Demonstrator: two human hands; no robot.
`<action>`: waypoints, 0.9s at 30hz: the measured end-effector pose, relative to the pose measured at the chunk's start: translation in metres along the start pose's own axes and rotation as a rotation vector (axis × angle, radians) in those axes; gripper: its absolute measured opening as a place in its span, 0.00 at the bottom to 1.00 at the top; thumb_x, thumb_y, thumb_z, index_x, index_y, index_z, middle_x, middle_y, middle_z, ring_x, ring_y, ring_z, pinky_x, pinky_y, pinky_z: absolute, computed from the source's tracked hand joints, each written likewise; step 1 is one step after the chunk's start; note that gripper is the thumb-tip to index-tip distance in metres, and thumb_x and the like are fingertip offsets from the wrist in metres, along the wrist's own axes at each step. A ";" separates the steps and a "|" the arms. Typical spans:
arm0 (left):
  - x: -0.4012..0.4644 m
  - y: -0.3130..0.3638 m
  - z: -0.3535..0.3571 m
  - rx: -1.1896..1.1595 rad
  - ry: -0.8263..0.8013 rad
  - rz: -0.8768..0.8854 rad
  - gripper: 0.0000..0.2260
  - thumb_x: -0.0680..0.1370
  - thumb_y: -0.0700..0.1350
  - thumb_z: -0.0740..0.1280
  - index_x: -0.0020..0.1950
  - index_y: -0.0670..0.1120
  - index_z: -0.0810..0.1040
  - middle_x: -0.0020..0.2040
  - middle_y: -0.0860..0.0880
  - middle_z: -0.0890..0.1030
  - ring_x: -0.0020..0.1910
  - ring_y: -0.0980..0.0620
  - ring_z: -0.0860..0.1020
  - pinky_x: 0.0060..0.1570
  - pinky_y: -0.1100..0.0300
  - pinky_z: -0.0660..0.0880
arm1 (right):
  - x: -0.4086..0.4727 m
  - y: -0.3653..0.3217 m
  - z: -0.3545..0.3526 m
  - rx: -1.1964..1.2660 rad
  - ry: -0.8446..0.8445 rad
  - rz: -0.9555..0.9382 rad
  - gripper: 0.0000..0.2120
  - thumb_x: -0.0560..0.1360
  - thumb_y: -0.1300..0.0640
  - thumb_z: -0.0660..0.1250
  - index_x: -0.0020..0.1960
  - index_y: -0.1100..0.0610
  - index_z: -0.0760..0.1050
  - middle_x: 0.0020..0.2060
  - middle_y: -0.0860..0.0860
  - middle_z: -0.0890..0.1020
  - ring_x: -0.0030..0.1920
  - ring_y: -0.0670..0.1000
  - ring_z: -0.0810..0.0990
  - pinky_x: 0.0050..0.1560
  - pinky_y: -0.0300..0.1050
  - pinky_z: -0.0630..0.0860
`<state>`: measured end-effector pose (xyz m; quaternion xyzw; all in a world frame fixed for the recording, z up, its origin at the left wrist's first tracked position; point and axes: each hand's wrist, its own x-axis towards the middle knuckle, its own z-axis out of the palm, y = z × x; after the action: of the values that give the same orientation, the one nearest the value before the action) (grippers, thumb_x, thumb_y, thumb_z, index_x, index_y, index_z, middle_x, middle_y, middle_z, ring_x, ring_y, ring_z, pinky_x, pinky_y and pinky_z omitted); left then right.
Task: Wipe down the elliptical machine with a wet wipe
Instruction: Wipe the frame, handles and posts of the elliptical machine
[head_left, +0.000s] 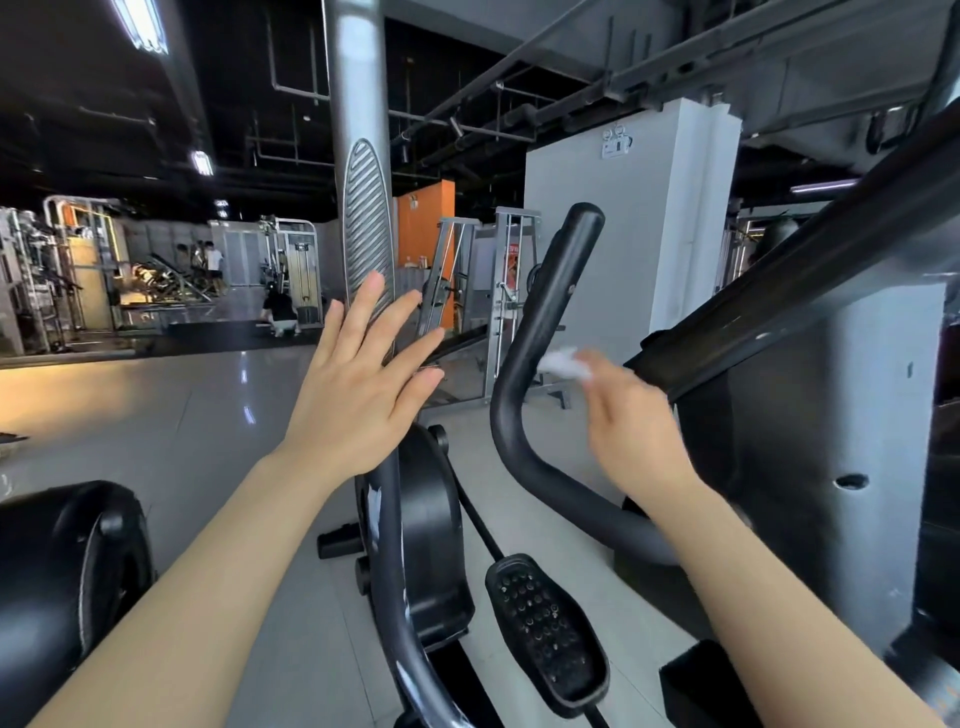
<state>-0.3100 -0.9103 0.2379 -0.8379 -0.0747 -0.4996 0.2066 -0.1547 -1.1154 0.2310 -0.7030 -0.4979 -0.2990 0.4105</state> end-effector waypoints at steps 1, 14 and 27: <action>-0.001 0.000 0.001 0.001 0.001 -0.001 0.26 0.85 0.56 0.45 0.69 0.46 0.76 0.74 0.43 0.67 0.78 0.42 0.50 0.75 0.43 0.44 | 0.008 -0.007 0.003 0.060 0.145 0.140 0.18 0.81 0.67 0.56 0.66 0.56 0.74 0.55 0.55 0.82 0.49 0.55 0.79 0.45 0.27 0.66; -0.002 -0.003 0.008 -0.024 -0.015 -0.025 0.26 0.84 0.57 0.45 0.69 0.46 0.75 0.74 0.43 0.67 0.78 0.42 0.48 0.74 0.41 0.44 | -0.031 -0.022 0.078 -0.584 -0.272 -0.013 0.27 0.47 0.68 0.76 0.47 0.67 0.81 0.36 0.57 0.83 0.33 0.54 0.83 0.20 0.38 0.69; -0.005 -0.006 0.007 -0.004 -0.030 0.003 0.27 0.84 0.57 0.44 0.69 0.46 0.75 0.75 0.42 0.66 0.78 0.42 0.47 0.74 0.42 0.41 | -0.017 -0.020 0.023 -0.483 -0.511 -0.184 0.28 0.74 0.70 0.58 0.73 0.55 0.65 0.74 0.55 0.64 0.70 0.56 0.68 0.56 0.51 0.76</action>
<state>-0.3083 -0.9018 0.2325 -0.8458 -0.0755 -0.4869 0.2046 -0.1789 -1.1001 0.2114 -0.7839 -0.5606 -0.2585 0.0664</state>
